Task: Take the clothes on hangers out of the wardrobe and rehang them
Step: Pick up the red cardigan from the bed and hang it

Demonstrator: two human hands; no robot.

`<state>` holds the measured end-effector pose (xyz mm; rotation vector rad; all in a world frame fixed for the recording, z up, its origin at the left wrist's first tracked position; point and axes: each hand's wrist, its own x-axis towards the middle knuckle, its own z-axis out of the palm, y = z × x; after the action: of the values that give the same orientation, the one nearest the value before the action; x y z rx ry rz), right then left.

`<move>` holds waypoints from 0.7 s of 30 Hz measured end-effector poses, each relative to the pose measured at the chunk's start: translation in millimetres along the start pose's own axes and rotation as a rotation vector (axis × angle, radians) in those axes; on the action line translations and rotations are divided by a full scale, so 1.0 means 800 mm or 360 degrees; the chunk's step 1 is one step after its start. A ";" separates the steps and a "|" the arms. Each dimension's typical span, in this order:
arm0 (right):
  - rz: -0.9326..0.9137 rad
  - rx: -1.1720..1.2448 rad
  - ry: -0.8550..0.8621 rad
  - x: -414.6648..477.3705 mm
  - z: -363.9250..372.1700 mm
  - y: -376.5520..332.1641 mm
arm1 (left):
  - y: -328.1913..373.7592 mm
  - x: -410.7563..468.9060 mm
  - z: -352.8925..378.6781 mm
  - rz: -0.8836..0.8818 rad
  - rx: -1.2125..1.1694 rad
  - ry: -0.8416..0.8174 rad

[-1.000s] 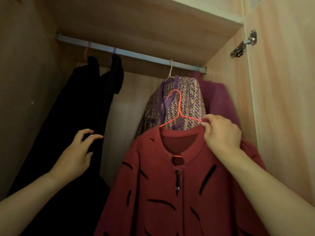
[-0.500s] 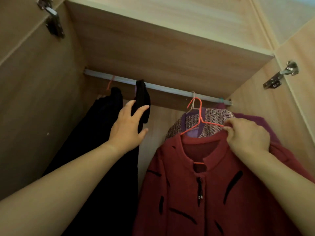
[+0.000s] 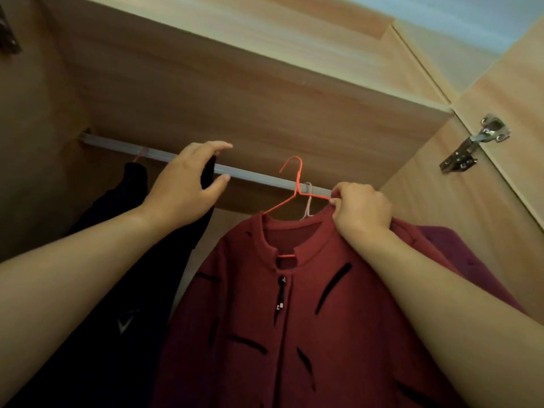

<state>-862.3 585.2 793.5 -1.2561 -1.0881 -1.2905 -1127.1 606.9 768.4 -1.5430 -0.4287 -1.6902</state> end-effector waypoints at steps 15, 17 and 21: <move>0.0109 0.0105 0.0053 0.071 0.058 -0.042 | -0.034 -0.015 0.034 0.0129 -0.0411 -0.0094; 0.0131 0.0119 0.0065 0.073 0.066 -0.044 | -0.038 -0.019 0.036 0.0138 -0.0410 -0.0113; 0.0185 0.0186 0.0103 0.064 0.084 -0.038 | -0.043 -0.026 0.039 0.0152 -0.0421 -0.0138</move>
<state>-884.2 651.9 849.7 -1.1655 -1.0150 -1.1559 -1131.9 657.4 764.0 -1.8024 -0.1764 -1.6611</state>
